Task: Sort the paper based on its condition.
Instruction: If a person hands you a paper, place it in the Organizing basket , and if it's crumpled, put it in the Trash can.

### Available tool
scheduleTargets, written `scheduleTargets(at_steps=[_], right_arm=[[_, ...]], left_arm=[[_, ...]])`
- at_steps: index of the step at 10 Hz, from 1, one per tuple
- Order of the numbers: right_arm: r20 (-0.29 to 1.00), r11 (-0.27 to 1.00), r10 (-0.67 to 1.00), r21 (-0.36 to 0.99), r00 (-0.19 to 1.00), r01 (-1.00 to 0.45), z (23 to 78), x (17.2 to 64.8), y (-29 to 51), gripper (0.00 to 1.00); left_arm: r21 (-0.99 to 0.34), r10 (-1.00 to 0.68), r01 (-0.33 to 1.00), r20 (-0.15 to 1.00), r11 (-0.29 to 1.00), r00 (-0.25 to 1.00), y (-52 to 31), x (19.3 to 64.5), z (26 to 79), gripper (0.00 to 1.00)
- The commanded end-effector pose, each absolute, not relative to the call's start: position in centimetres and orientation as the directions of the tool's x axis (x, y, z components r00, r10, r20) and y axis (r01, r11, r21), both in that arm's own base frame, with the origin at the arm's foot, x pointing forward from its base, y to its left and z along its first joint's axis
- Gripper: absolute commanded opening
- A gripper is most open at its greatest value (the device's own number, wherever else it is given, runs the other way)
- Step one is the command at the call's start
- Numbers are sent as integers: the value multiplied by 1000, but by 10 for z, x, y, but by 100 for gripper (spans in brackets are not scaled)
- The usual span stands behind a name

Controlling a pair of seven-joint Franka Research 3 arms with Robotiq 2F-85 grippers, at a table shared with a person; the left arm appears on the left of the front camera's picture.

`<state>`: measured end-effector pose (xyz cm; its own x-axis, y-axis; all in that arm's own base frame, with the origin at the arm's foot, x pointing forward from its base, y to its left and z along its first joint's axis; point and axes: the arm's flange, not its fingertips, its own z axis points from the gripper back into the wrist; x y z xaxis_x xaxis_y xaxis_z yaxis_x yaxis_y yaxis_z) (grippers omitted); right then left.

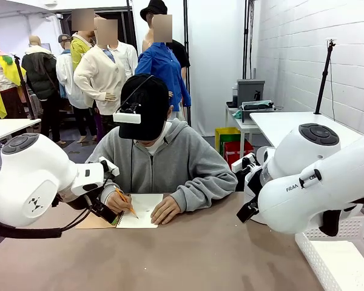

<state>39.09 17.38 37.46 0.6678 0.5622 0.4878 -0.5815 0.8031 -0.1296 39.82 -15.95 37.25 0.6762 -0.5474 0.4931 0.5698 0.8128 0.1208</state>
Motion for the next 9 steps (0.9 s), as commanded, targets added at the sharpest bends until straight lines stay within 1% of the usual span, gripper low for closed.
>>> scheduleTargets(at_steps=[1, 2, 3, 5, 6, 7, 8, 9], right_arm=[[459, 799, 552, -52, 696, -599, 386, 383, 180, 100], [442, 785, 558, -7, 702, -619, 392, 379, 185, 100], [441, 772, 573, -8, 691, -635, 397, 377, 189, 100], [459, 714, 610, 34, 646, -699, 421, 367, 198, 100], [466, 681, 629, 56, 622, -730, 440, 363, 204, 100], [458, 660, 660, 23, 595, -751, 461, 361, 210, 100], [458, 638, 680, 13, 572, -770, 480, 362, 216, 100], [466, 633, 685, 0, 560, -774, 499, 364, 217, 100]], left_arm=[[9, -566, 647, 494, 762, 659, -156, 392, 390, 100], [-43, -580, 682, 490, 730, 651, -158, 388, 398, 100], [-70, -589, 701, 488, 710, 645, -158, 384, 407, 100], [-128, -606, 741, 494, 659, 624, -151, 374, 438, 100], [-114, -634, 770, 499, 627, 590, -145, 367, 460, 100], [-42, -673, 797, 511, 602, 535, -136, 364, 486, 100], [-28, -692, 821, 522, 570, 499, -130, 362, 507, 100], [13, -711, 826, 518, 563, 476, -122, 361, 526, 100]])
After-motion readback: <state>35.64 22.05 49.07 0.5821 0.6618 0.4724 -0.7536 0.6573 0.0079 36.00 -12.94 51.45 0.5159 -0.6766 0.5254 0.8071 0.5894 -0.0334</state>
